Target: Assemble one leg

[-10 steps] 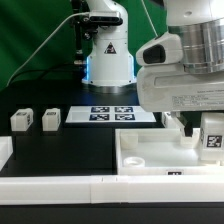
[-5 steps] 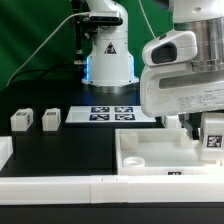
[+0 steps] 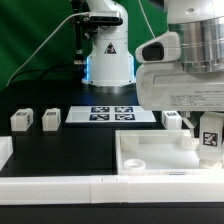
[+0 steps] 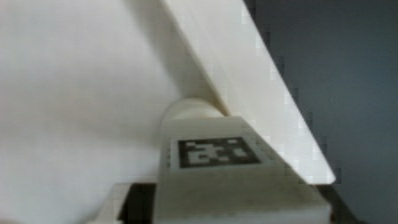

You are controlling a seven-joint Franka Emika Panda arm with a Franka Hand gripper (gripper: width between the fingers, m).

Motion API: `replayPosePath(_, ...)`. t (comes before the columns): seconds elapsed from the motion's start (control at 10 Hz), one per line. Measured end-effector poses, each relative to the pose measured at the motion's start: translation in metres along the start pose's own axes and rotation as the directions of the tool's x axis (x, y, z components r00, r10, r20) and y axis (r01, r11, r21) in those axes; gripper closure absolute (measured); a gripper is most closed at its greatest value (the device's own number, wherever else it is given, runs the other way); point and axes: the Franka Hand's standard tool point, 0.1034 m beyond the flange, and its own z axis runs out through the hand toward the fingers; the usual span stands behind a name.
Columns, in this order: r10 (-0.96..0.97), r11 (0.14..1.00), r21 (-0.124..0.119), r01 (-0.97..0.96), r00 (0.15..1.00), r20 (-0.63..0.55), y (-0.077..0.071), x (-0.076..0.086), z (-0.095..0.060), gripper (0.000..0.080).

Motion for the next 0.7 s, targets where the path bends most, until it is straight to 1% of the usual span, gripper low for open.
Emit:
replayPosePath(0.1,0.1,0.995,0.02,-0.1,0.995,-0.018,0.0005,-0.0004,0.0002,0.0504)
replayPosePath(0.2,0.265,0.964,0.041,-0.265,0.964,-0.018,0.0006,-0.002,0.0008,0.0505)
replayPosePath(0.3,0.416,0.908,0.057,-0.415,0.909,-0.004,-0.0009,-0.0051,0.0019,0.0505)
replayPosePath(0.4,0.55,0.832,0.081,-0.549,0.835,0.013,-0.0026,-0.0066,0.0026,0.0505)
replayPosePath(0.5,0.644,0.758,0.102,-0.644,0.764,0.039,-0.003,-0.0059,0.0029,0.0505)
replayPosePath(0.6,0.747,0.653,0.1,-0.75,0.66,0.073,-0.0043,-0.0071,0.0032,0.0505)
replayPosePath(0.7,0.771,0.626,0.097,-0.774,0.633,0.077,-0.0053,-0.0085,0.0036,0.0505)
